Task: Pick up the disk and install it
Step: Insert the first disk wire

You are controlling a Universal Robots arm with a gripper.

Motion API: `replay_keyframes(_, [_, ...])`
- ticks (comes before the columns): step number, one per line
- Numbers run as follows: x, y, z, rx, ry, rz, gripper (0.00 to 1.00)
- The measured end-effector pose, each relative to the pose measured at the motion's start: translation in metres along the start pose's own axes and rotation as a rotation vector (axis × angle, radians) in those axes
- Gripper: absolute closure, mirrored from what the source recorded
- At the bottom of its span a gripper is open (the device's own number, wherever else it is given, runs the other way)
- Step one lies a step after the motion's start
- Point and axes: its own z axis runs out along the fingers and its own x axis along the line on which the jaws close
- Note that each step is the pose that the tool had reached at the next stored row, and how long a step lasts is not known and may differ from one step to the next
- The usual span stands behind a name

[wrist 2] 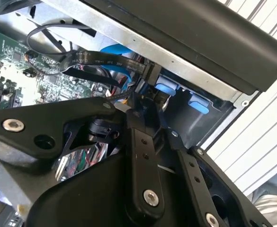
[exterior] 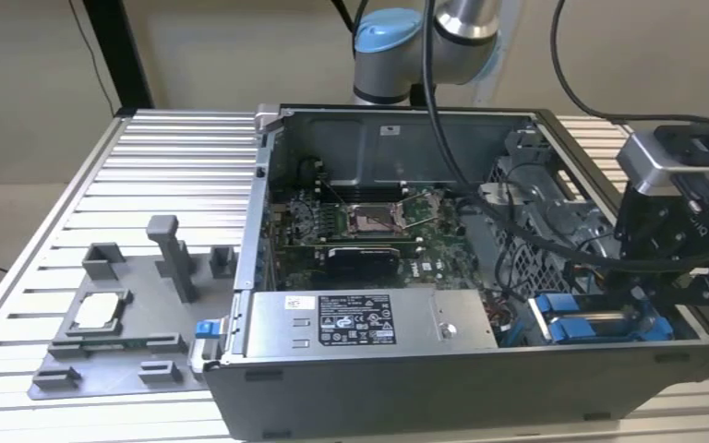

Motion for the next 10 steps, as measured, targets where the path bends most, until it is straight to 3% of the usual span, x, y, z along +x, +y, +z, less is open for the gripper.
replay_keyframes(6, [-0.0018,0.001,-0.0254,0.0006,0.0004,0.002,0.0])
replay_keyframes(10, [-0.0019,0.0012,-0.0264,0.0039,-0.0004,0.005,0.0])
